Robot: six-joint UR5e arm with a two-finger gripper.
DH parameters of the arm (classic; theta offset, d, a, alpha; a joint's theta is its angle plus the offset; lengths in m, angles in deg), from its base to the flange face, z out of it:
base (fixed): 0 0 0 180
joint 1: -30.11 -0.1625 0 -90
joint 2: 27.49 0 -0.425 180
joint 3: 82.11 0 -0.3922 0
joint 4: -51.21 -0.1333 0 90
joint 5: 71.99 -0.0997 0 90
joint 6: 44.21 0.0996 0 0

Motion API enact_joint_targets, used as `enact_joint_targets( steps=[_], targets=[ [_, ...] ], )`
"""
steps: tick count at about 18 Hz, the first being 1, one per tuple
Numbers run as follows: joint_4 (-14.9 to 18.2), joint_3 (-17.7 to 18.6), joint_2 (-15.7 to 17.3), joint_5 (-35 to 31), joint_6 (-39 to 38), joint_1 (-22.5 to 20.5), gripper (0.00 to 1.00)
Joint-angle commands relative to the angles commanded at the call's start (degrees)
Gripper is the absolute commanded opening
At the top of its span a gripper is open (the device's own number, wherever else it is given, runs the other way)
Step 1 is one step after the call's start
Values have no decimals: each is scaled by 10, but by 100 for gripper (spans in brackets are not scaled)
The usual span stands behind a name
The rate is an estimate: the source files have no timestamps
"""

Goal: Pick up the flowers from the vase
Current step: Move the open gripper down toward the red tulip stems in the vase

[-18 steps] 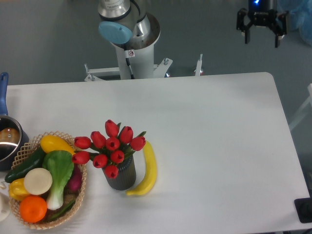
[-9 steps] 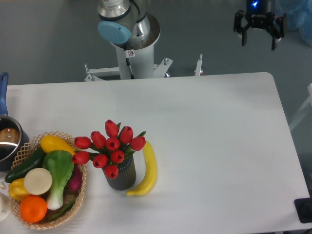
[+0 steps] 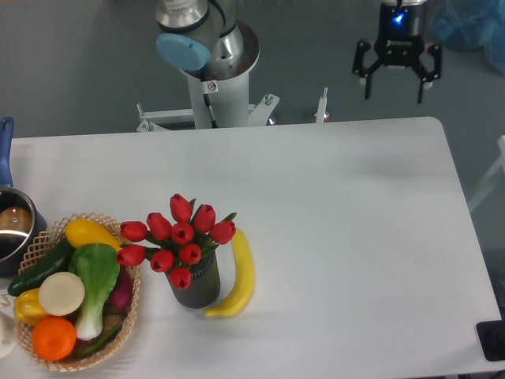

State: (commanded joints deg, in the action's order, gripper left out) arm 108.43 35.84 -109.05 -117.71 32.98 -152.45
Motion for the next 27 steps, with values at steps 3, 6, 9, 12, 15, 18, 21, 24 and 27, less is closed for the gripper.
enact_joint_targets(
  steps=[3,6,9,12,15,18,21,24,27],
  targets=[
    [-1,8,-1,5,-5,47,100],
    [-13,8,-4,34,-4,95,100],
    [-18,12,-11,95,-12,115,100],
    [-22,11,-26,109,-6,133,100],
    [-28,10,-47,127,23,157,100],
    [-29,15,-50,138,33,176,100],
    [-31,19,-70,138,46,208,100],
    [-44,18,-91,140,47,229,100],
    [-54,13,-112,158,42,248,100]
  ],
)
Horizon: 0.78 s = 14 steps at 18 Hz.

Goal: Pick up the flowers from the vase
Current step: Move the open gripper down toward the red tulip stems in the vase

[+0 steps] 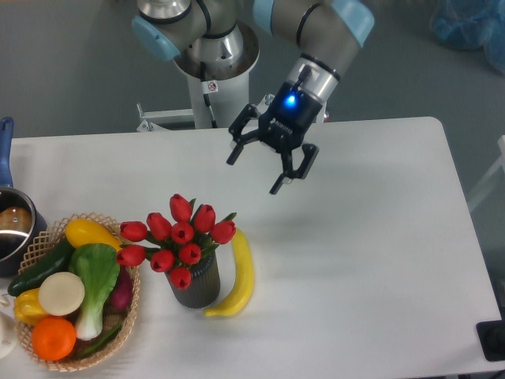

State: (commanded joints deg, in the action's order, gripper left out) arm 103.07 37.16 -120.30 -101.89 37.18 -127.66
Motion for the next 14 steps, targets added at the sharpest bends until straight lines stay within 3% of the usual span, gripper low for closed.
enact_joint_targets(
  steps=[3,6,10,14],
  targets=[
    [-1,-3,-19,55,-1,2,100],
    [-2,-4,-29,57,0,2,100],
    [-11,-45,-75,57,-1,25,100],
    [-12,-50,-78,59,-30,27,100]
  ],
)
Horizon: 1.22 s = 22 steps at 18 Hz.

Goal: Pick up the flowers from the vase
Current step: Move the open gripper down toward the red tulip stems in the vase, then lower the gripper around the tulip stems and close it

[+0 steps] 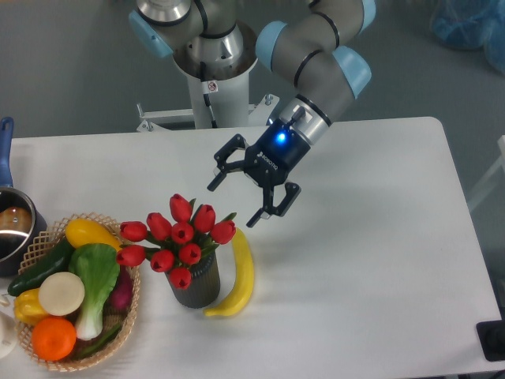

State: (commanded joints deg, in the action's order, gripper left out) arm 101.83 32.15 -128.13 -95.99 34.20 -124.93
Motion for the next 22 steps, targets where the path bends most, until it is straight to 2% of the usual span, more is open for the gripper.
enact_joint_targets(
  steps=[8,14,22],
  targets=[
    [-5,-4,-9,26,-27,5,100],
    [-20,-39,-47,18,-27,30,100],
    [-25,-41,-60,10,-27,54,100]
  ],
)
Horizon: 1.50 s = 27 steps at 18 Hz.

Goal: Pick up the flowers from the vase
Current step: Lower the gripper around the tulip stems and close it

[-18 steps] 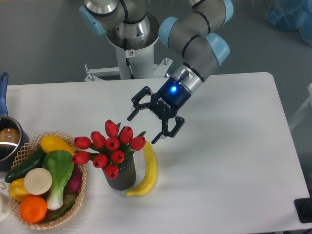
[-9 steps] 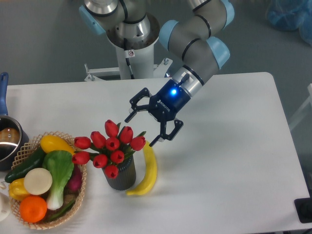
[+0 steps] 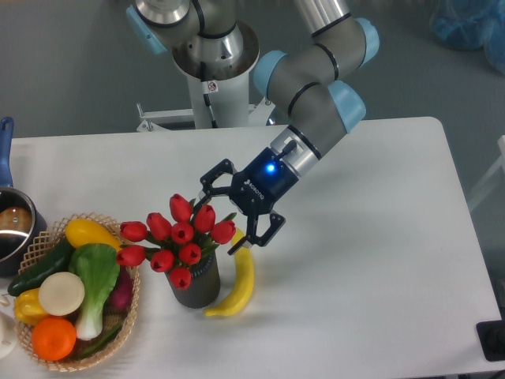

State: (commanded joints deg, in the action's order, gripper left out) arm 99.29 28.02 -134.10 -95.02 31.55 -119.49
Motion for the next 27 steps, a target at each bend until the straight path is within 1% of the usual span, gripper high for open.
enact_joint_targets(
  steps=[5,11,14,17,18,20,21,23,26,27],
  targets=[
    [-5,4,-3,0,1,11,100],
    [-9,-1,-4,0,1,19,100],
    [-11,-8,-11,0,1,25,100],
    [-21,-9,-18,0,2,29,100],
    [-21,-9,-18,0,2,30,98],
    [-21,-9,-18,0,2,30,83],
    [-21,-9,-18,0,2,30,80],
    [-22,-9,-18,1,3,29,75],
    [-23,-11,-18,6,4,29,72],
    [-24,-12,-18,7,4,29,68]
  ],
)
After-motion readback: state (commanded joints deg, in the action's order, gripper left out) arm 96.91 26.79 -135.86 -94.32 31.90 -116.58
